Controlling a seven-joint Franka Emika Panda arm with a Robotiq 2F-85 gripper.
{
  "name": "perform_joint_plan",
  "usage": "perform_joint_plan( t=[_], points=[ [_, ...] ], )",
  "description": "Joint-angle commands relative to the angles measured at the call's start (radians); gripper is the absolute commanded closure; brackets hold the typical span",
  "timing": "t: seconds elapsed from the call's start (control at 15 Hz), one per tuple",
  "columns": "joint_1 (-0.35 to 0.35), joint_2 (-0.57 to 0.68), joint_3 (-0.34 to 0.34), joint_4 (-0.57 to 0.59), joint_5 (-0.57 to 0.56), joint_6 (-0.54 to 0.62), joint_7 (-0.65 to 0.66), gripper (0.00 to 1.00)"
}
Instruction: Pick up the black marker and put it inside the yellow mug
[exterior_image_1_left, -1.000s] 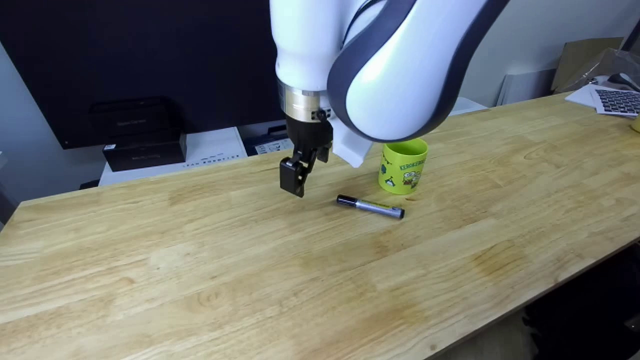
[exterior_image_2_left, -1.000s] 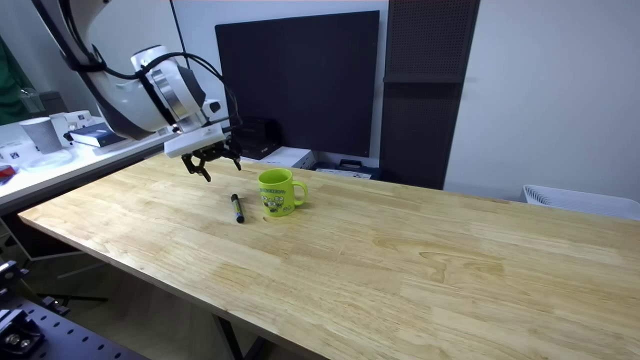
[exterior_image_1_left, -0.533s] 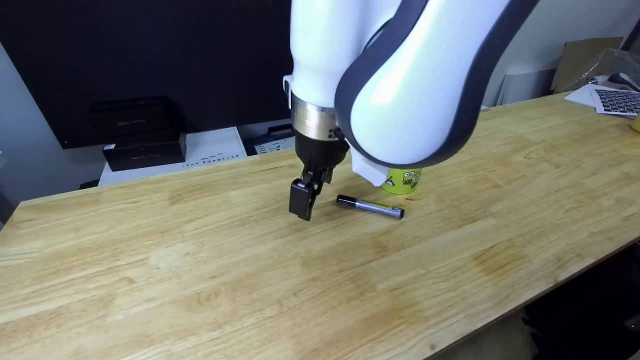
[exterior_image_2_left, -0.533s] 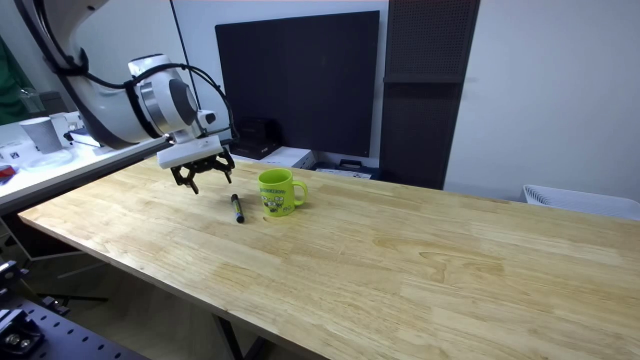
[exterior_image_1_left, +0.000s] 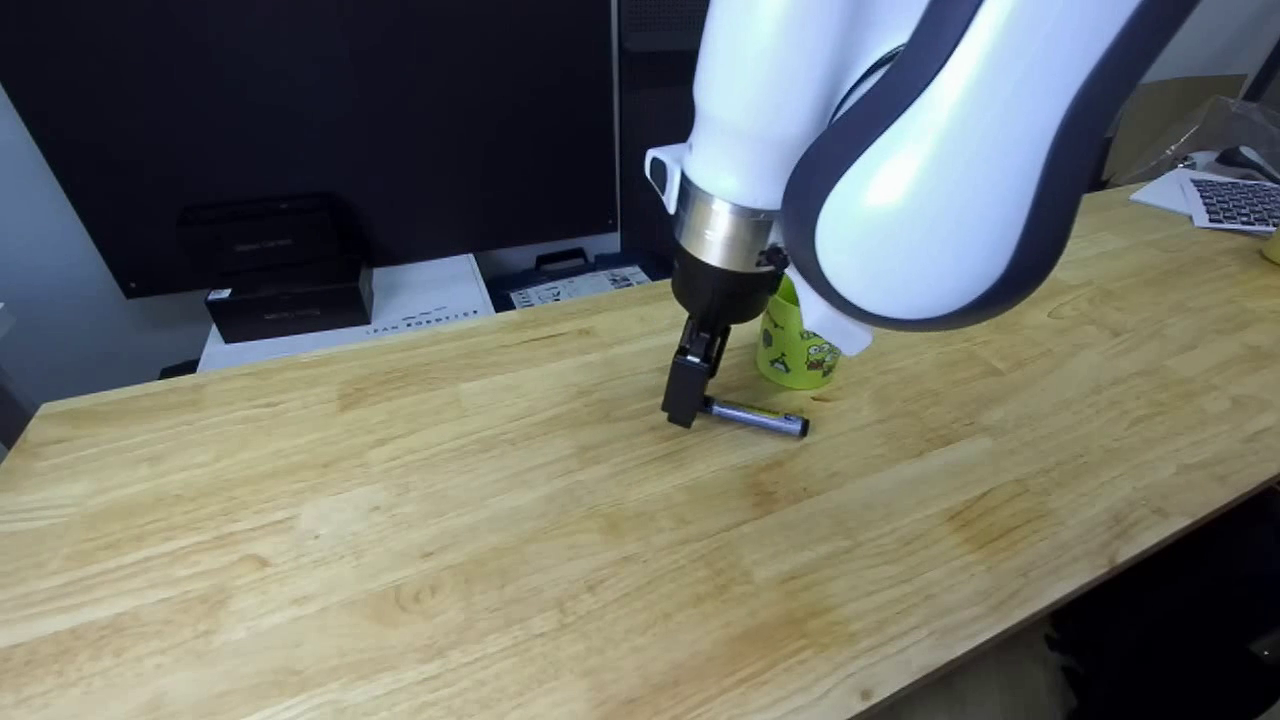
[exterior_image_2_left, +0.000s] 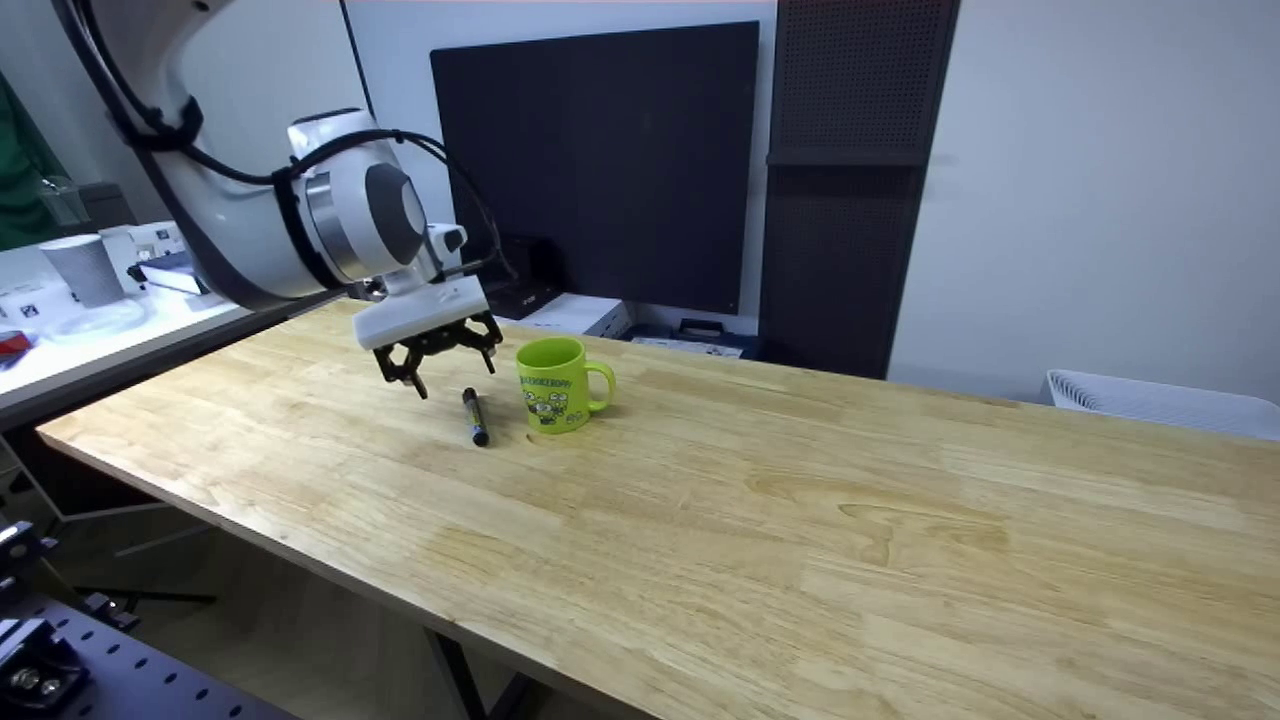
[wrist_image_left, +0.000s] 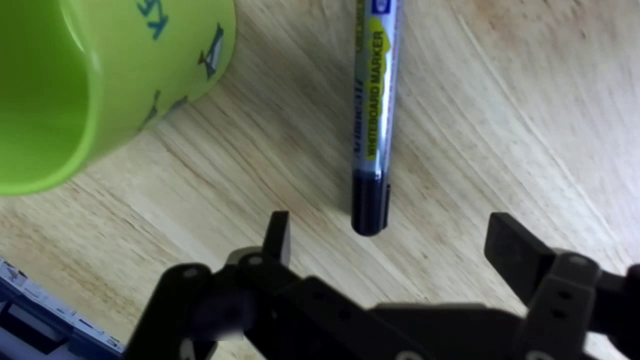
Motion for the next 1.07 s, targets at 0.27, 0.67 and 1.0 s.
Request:
perform_joint_plan(
  t=[0.27, 0.67, 1.0],
  points=[
    [-0.171, -0.053, 0.1, -0.139, 0.063, 0.057, -0.122, 0.0],
    [-0.227, -0.024, 0.124, -0.135, 0.095, 0.071, -0.147, 0.0],
    [-0.18, 0.001, 0.098, -0.088, 0.11, 0.038, -0.136, 0.27]
  ],
)
